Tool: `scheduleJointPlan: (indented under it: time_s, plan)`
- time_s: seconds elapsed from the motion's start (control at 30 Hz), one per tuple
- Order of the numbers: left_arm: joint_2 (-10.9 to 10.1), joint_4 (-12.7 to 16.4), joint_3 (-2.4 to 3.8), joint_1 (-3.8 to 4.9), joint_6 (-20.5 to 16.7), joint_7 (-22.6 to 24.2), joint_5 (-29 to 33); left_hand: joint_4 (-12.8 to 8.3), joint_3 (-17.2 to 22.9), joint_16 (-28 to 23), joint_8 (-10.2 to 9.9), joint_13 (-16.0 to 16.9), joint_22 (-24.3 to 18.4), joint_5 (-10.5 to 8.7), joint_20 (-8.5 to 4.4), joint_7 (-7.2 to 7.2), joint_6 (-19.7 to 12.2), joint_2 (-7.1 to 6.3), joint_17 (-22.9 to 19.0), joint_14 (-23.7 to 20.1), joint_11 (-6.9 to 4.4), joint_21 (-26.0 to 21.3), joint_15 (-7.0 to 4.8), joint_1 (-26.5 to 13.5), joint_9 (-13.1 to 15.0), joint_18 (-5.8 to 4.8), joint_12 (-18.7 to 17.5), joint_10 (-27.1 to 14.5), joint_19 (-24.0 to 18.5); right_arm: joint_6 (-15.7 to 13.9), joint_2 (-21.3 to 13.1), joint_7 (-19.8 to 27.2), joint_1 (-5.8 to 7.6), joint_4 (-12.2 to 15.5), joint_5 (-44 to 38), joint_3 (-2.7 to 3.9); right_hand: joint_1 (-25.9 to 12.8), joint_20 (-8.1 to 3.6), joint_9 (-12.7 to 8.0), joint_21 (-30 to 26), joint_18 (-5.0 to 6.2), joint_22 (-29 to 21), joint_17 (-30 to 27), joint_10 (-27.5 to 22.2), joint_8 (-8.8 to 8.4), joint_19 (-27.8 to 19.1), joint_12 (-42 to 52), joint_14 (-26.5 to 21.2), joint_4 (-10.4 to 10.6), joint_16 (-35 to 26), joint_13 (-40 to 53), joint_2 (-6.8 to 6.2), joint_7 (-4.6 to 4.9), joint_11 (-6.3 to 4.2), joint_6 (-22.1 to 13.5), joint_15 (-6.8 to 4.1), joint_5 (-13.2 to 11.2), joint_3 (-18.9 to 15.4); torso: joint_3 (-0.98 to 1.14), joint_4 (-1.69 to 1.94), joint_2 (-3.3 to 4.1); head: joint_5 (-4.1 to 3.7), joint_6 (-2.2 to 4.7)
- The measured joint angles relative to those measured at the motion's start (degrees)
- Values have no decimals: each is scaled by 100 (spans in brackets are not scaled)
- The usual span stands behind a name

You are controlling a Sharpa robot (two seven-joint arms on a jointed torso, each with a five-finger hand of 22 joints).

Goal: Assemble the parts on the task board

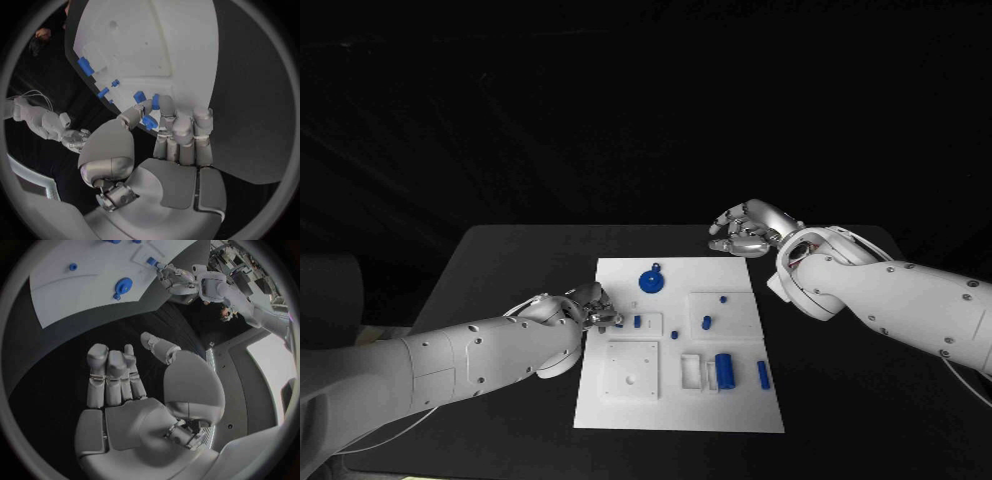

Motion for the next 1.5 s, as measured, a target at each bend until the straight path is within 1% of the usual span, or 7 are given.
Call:
scheduleJointPlan:
  time_s: [0.2,0.3,0.47,0.97,1.33,1.4,1.5]
  plan:
    - [17,-18,-2,0,4,-3,-2,-2,0,23,0,8,0,-43,0,0,1,0,-15,2,-1,0,2,0,123,1,23,0,0,1,5,-3,0,0,-1,0,0,1,0,0,0,0,-3,0,0,0,0,0,0,0,-5,0,11,0,11,0,49,0,1,0,0,-2,5]
    - [25,-29,-2,0,10,-6,-3,-9,-5,23,0,8,0,-160,0,0,1,0,-35,1,-1,26,1,0,186,1,23,0,0,2,8,-3,0,-1,-1,0,0,1,0,0,-1,0,-5,0,0,0,0,0,0,0,-8,0,11,0,11,0,50,0,2,-1,0,-2,8]
    - [47,-50,0,3,43,-25,-15,-9,-4,22,0,8,-1,-165,1,0,1,0,-45,1,-1,26,1,0,354,2,23,-1,0,3,9,-4,0,-2,-1,0,0,1,0,0,-1,0,-5,0,0,0,0,0,0,0,-9,0,11,0,11,0,74,0,2,-2,0,-2,9]
    - [126,-149,16,26,240,-96,-159,6,29,22,244,7,4,-209,1,-1,3,0,-66,1,-6,26,0,0,359,2,23,-4,1,14,-5,-12,0,8,-1,0,-30,3,1,-21,-1,0,-5,0,0,1,22,0,0,0,-18,30,8,0,11,0,116,0,3,-2,2,-17,-8]
    - [143,-147,18,30,278,-128,-322,4,30,22,254,-2,3,-238,10,-9,37,-26,-75,21,-32,26,-19,25,342,4,23,11,9,19,-7,-16,0,12,-1,0,-30,11,1,-21,0,4,-5,0,0,10,22,0,0,0,-18,30,0,0,17,0,116,0,0,0,5,-30,-26]
    - [144,-144,18,30,280,-132,-341,9,36,22,253,-20,3,-297,10,-11,40,-25,-99,21,-32,26,-19,25,342,4,23,11,9,20,-5,-16,0,11,-1,0,-30,12,1,-21,-1,4,-5,0,0,10,22,0,0,0,-17,30,-1,0,18,0,116,0,-1,0,4,-30,-34]
    - [144,-143,18,30,281,-134,-359,74,90,22,250,-46,2,-612,10,-12,41,-64,-128,21,-33,26,-19,64,342,4,23,11,9,21,-3,-16,0,10,-1,0,-30,12,1,-21,0,4,-5,0,0,10,22,0,0,0,-17,30,-2,0,18,0,116,0,-1,3,2,-29,-37]
